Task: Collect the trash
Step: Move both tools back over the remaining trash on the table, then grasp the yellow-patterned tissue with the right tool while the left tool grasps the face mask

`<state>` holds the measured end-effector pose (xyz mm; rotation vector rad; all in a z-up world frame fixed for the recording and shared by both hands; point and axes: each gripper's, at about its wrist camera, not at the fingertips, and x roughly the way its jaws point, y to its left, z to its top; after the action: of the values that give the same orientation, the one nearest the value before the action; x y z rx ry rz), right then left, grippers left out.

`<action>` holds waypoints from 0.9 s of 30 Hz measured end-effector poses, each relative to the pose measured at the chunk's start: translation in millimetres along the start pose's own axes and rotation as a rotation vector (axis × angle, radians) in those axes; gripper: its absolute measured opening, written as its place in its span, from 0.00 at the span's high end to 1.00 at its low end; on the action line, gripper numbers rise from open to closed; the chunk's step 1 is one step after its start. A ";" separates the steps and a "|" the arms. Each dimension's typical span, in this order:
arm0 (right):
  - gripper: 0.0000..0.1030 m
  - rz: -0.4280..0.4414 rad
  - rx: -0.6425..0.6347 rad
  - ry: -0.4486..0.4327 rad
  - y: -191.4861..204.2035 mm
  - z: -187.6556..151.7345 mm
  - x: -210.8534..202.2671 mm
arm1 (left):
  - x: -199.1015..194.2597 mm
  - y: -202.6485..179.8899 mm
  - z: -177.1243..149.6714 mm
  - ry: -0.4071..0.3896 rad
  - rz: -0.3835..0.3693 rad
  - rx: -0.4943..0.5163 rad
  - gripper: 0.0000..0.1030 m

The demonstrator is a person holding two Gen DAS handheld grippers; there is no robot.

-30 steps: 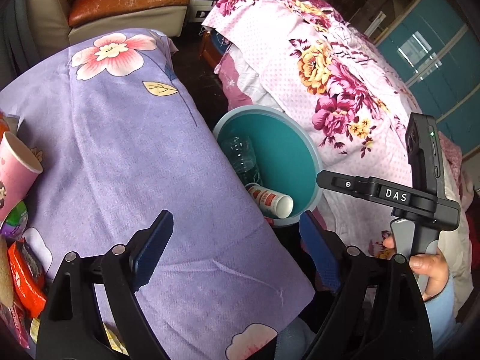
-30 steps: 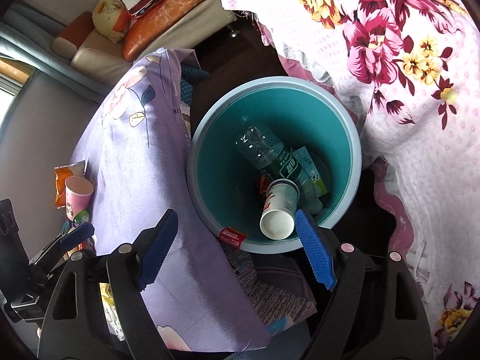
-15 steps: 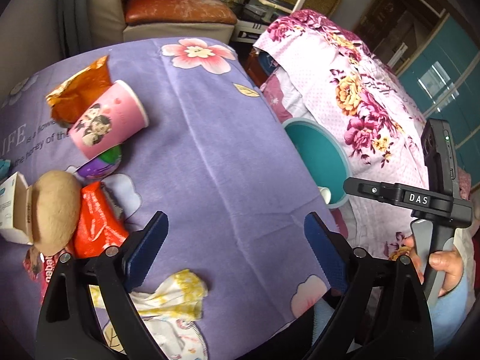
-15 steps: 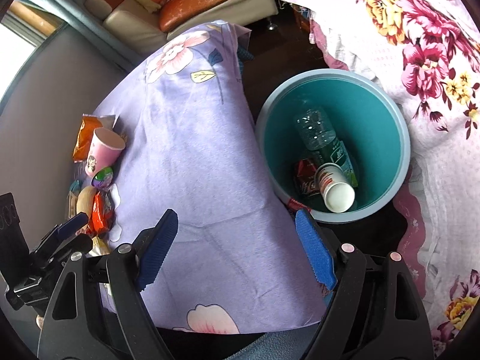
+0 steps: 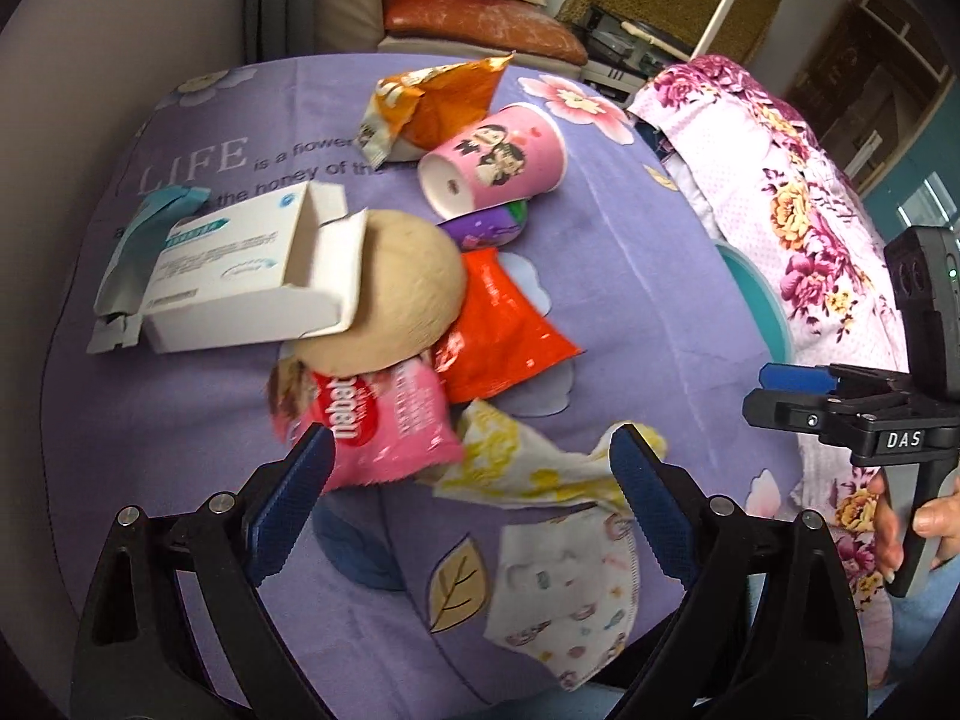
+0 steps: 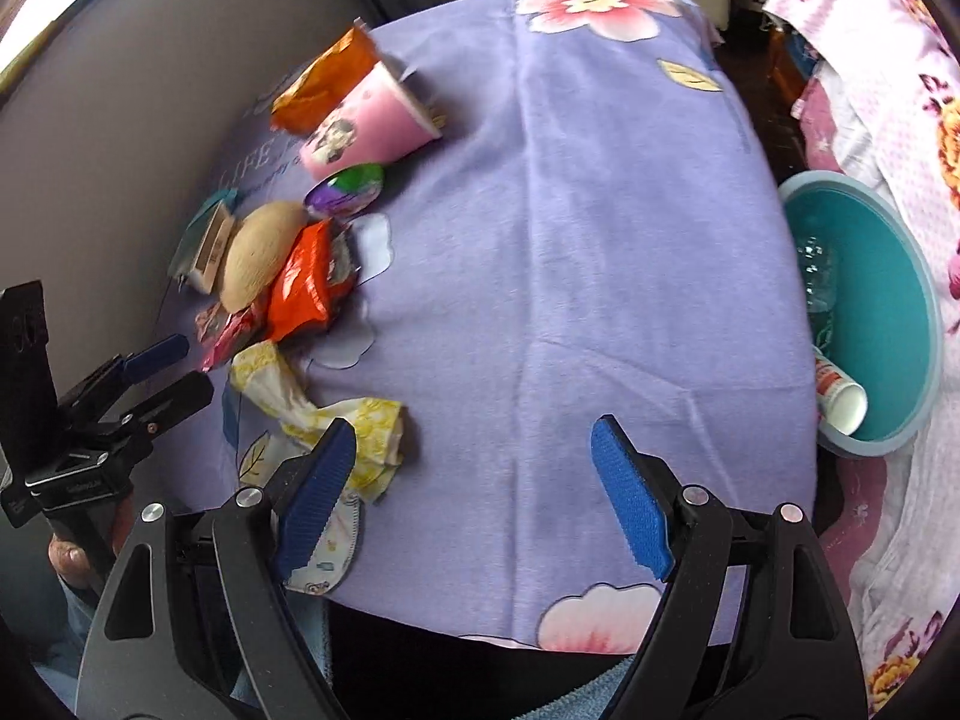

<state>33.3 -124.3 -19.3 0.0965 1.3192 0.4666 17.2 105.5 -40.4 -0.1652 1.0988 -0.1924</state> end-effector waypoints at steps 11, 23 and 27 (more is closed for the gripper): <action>0.25 -0.016 -0.244 0.082 85.2 0.8 52.4 | -5.1 59.1 -33.1 0.013 0.004 -0.090 0.10; 0.32 -0.077 -0.374 0.112 115.8 -5.1 87.1 | -4.1 82.9 -43.7 0.022 0.004 -0.148 0.10; 0.62 -0.107 -0.392 0.107 119.9 -10.3 93.1 | -1.8 77.2 -44.6 0.031 -0.009 -0.138 0.10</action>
<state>6.7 17.7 -67.1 -0.3268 1.3071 0.6364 -17.9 179.3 -76.2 -0.2914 1.1427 -0.1277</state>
